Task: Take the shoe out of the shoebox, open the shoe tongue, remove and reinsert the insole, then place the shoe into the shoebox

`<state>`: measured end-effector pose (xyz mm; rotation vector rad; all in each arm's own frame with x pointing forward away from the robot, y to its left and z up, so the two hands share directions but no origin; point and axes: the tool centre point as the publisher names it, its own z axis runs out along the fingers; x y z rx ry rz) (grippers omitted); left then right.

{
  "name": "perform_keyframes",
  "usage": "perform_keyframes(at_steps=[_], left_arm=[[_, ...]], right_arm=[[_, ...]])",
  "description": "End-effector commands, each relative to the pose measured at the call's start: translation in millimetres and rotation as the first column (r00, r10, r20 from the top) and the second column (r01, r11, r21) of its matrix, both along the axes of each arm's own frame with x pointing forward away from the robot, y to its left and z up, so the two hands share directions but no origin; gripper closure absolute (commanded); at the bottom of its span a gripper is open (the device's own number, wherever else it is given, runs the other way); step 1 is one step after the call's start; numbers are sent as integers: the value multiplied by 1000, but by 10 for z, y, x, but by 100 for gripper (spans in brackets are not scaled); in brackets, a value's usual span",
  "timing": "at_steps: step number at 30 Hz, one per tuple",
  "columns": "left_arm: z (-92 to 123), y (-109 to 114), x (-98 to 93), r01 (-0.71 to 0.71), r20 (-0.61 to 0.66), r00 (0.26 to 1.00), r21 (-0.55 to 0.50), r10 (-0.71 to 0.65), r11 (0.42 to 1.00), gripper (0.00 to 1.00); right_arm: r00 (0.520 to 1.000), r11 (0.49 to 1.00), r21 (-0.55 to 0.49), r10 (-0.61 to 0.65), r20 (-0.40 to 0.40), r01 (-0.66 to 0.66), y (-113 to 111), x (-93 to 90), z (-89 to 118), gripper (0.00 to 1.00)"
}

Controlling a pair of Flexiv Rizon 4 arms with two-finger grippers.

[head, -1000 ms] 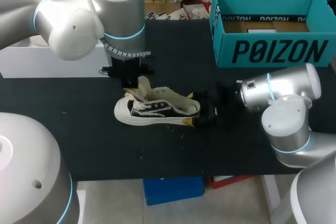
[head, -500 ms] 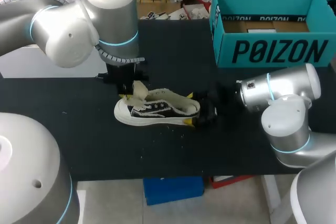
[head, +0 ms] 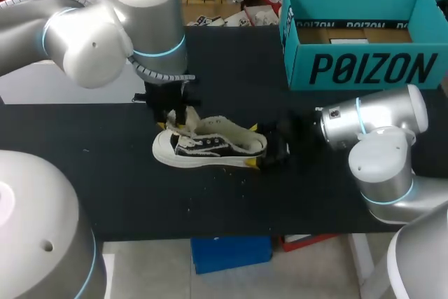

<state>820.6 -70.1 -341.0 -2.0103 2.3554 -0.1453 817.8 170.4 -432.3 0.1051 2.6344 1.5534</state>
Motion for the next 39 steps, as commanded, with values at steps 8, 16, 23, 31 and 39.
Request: perform_keyframes(at_steps=[8,16,23,31,39], left_arm=[[559,-281,100,557,23,827,-180,-562,811,0],[639,-664,223,881,-95,428,-180,-899,438,7],[693,-964,371,971,-167,71,-212,-983,107,100],[693,-964,371,971,-167,71,-212,-983,107,100],[678,-969,276,989,-155,21,-141,-988,43,100]], right_arm=[[1000,1000,0,-1,0,1,-6,1,-23,100],[1000,1000,0,-1,0,1,-6,1,-23,100],[1000,1000,0,-1,0,1,-6,1,-23,100],[1000,1000,0,-1,0,1,-6,1,-23,100],[1000,1000,0,-1,0,1,-6,1,-23,100]])
